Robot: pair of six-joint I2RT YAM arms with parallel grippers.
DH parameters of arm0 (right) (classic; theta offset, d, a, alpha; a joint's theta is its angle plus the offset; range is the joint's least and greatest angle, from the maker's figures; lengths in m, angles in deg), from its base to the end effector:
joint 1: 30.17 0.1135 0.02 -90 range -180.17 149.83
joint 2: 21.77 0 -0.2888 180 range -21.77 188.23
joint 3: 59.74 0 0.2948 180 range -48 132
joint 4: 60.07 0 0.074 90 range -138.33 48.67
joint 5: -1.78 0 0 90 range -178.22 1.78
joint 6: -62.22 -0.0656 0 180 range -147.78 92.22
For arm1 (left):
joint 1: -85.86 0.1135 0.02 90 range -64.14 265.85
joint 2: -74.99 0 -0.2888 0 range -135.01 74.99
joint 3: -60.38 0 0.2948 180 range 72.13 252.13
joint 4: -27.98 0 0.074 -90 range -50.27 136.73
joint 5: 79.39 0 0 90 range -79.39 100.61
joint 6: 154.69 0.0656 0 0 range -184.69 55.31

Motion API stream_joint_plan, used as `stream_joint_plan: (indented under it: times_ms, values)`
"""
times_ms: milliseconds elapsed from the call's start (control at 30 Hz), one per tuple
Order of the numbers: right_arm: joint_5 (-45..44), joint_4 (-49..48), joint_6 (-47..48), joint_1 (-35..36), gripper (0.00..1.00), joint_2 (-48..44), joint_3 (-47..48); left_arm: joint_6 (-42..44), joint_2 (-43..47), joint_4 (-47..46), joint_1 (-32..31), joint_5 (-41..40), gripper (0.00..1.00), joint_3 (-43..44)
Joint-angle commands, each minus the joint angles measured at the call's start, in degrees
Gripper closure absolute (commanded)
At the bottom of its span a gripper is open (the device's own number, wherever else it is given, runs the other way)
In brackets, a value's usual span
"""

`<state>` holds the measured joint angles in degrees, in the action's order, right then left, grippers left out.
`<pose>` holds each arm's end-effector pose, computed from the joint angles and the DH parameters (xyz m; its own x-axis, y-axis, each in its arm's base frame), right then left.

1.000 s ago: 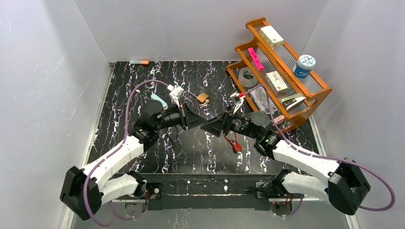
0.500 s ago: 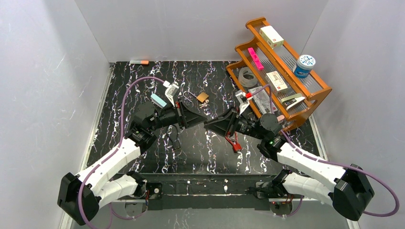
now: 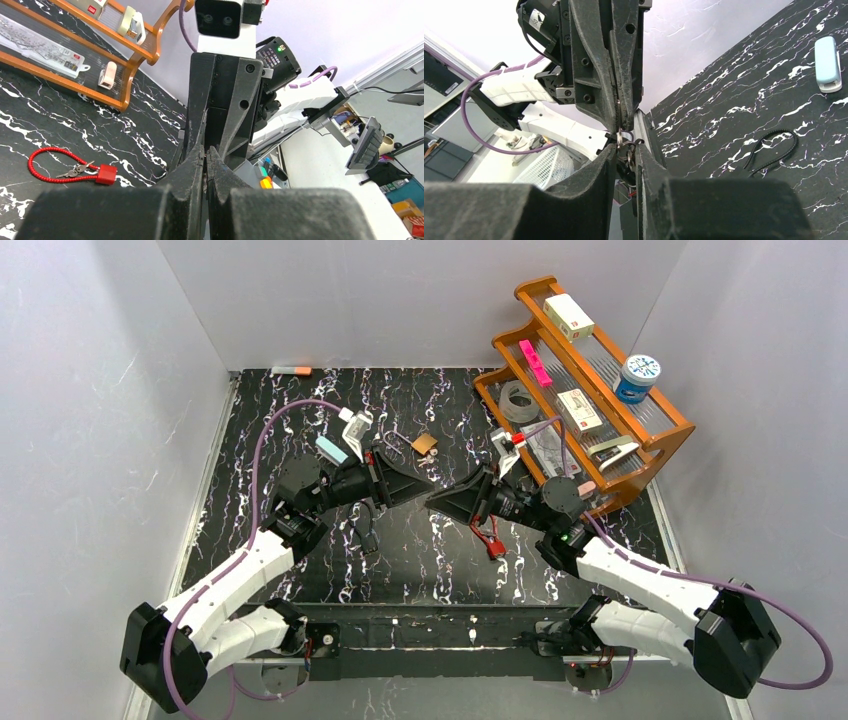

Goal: Unlock with the key
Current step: Pick up the key from the center of the board.

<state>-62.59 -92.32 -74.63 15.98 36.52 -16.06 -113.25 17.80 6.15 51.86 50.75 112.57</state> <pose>0.1738 0.2218 0.3252 -0.5391 0.3883 -0.7474 -0.7931 0.0644 0.6056 0.2052 -0.1894 0.3665 -0.5451 -0.3236 -0.7734 0.8014 0.0697 -0.5940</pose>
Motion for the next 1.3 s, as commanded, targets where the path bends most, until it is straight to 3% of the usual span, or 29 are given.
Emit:
stream_joint_plan:
  times_ms: [0,67,167,267,700,767,900,967,1067,1267]
  values:
    - [-1.43,-3.84,-0.96,0.16,0.73,0.02,2.07,0.01,1.47,-2.49,-0.27,0.95,1.00,-0.12]
    - [-2.10,-3.83,-1.05,0.17,0.71,0.10,1.98,-0.01,1.38,-2.62,-0.28,1.28,1.00,-0.32]
    - [-2.46,-4.31,-0.88,0.17,0.56,-0.15,1.82,-0.01,1.47,-2.71,-0.28,1.36,1.00,-0.70]
    - [-2.60,-4.39,-0.74,0.15,0.55,-0.48,1.92,-0.01,1.47,-2.72,-0.28,1.19,1.00,-1.00]
    - [-2.87,-5.25,-0.43,0.17,0.97,0.29,1.81,-0.35,1.82,-3.07,-0.28,1.09,1.00,-1.95]
    - [-3.51,-5.51,-0.37,0.12,0.99,0.19,1.37,-0.95,1.63,-3.13,-0.28,0.87,1.00,-1.88]
    - [-3.62,-6.72,0.83,0.17,0.99,-0.21,-0.18,-3.11,0.41,-3.15,-0.28,0.72,0.77,-0.94]
    - [-3.46,-7.25,1.41,0.17,0.99,-0.35,-1.25,-4.26,0.43,-3.20,-0.28,-0.74,0.55,-0.85]
    - [-3.38,-7.64,2.02,0.21,0.99,-0.64,-2.07,-5.26,1.65,-3.05,-0.28,-4.73,0.33,-1.59]
    - [-3.92,-5.93,2.50,0.17,0.99,-1.88,-2.89,-2.59,5.77,4.90,-0.28,-16.74,0.20,-1.58]
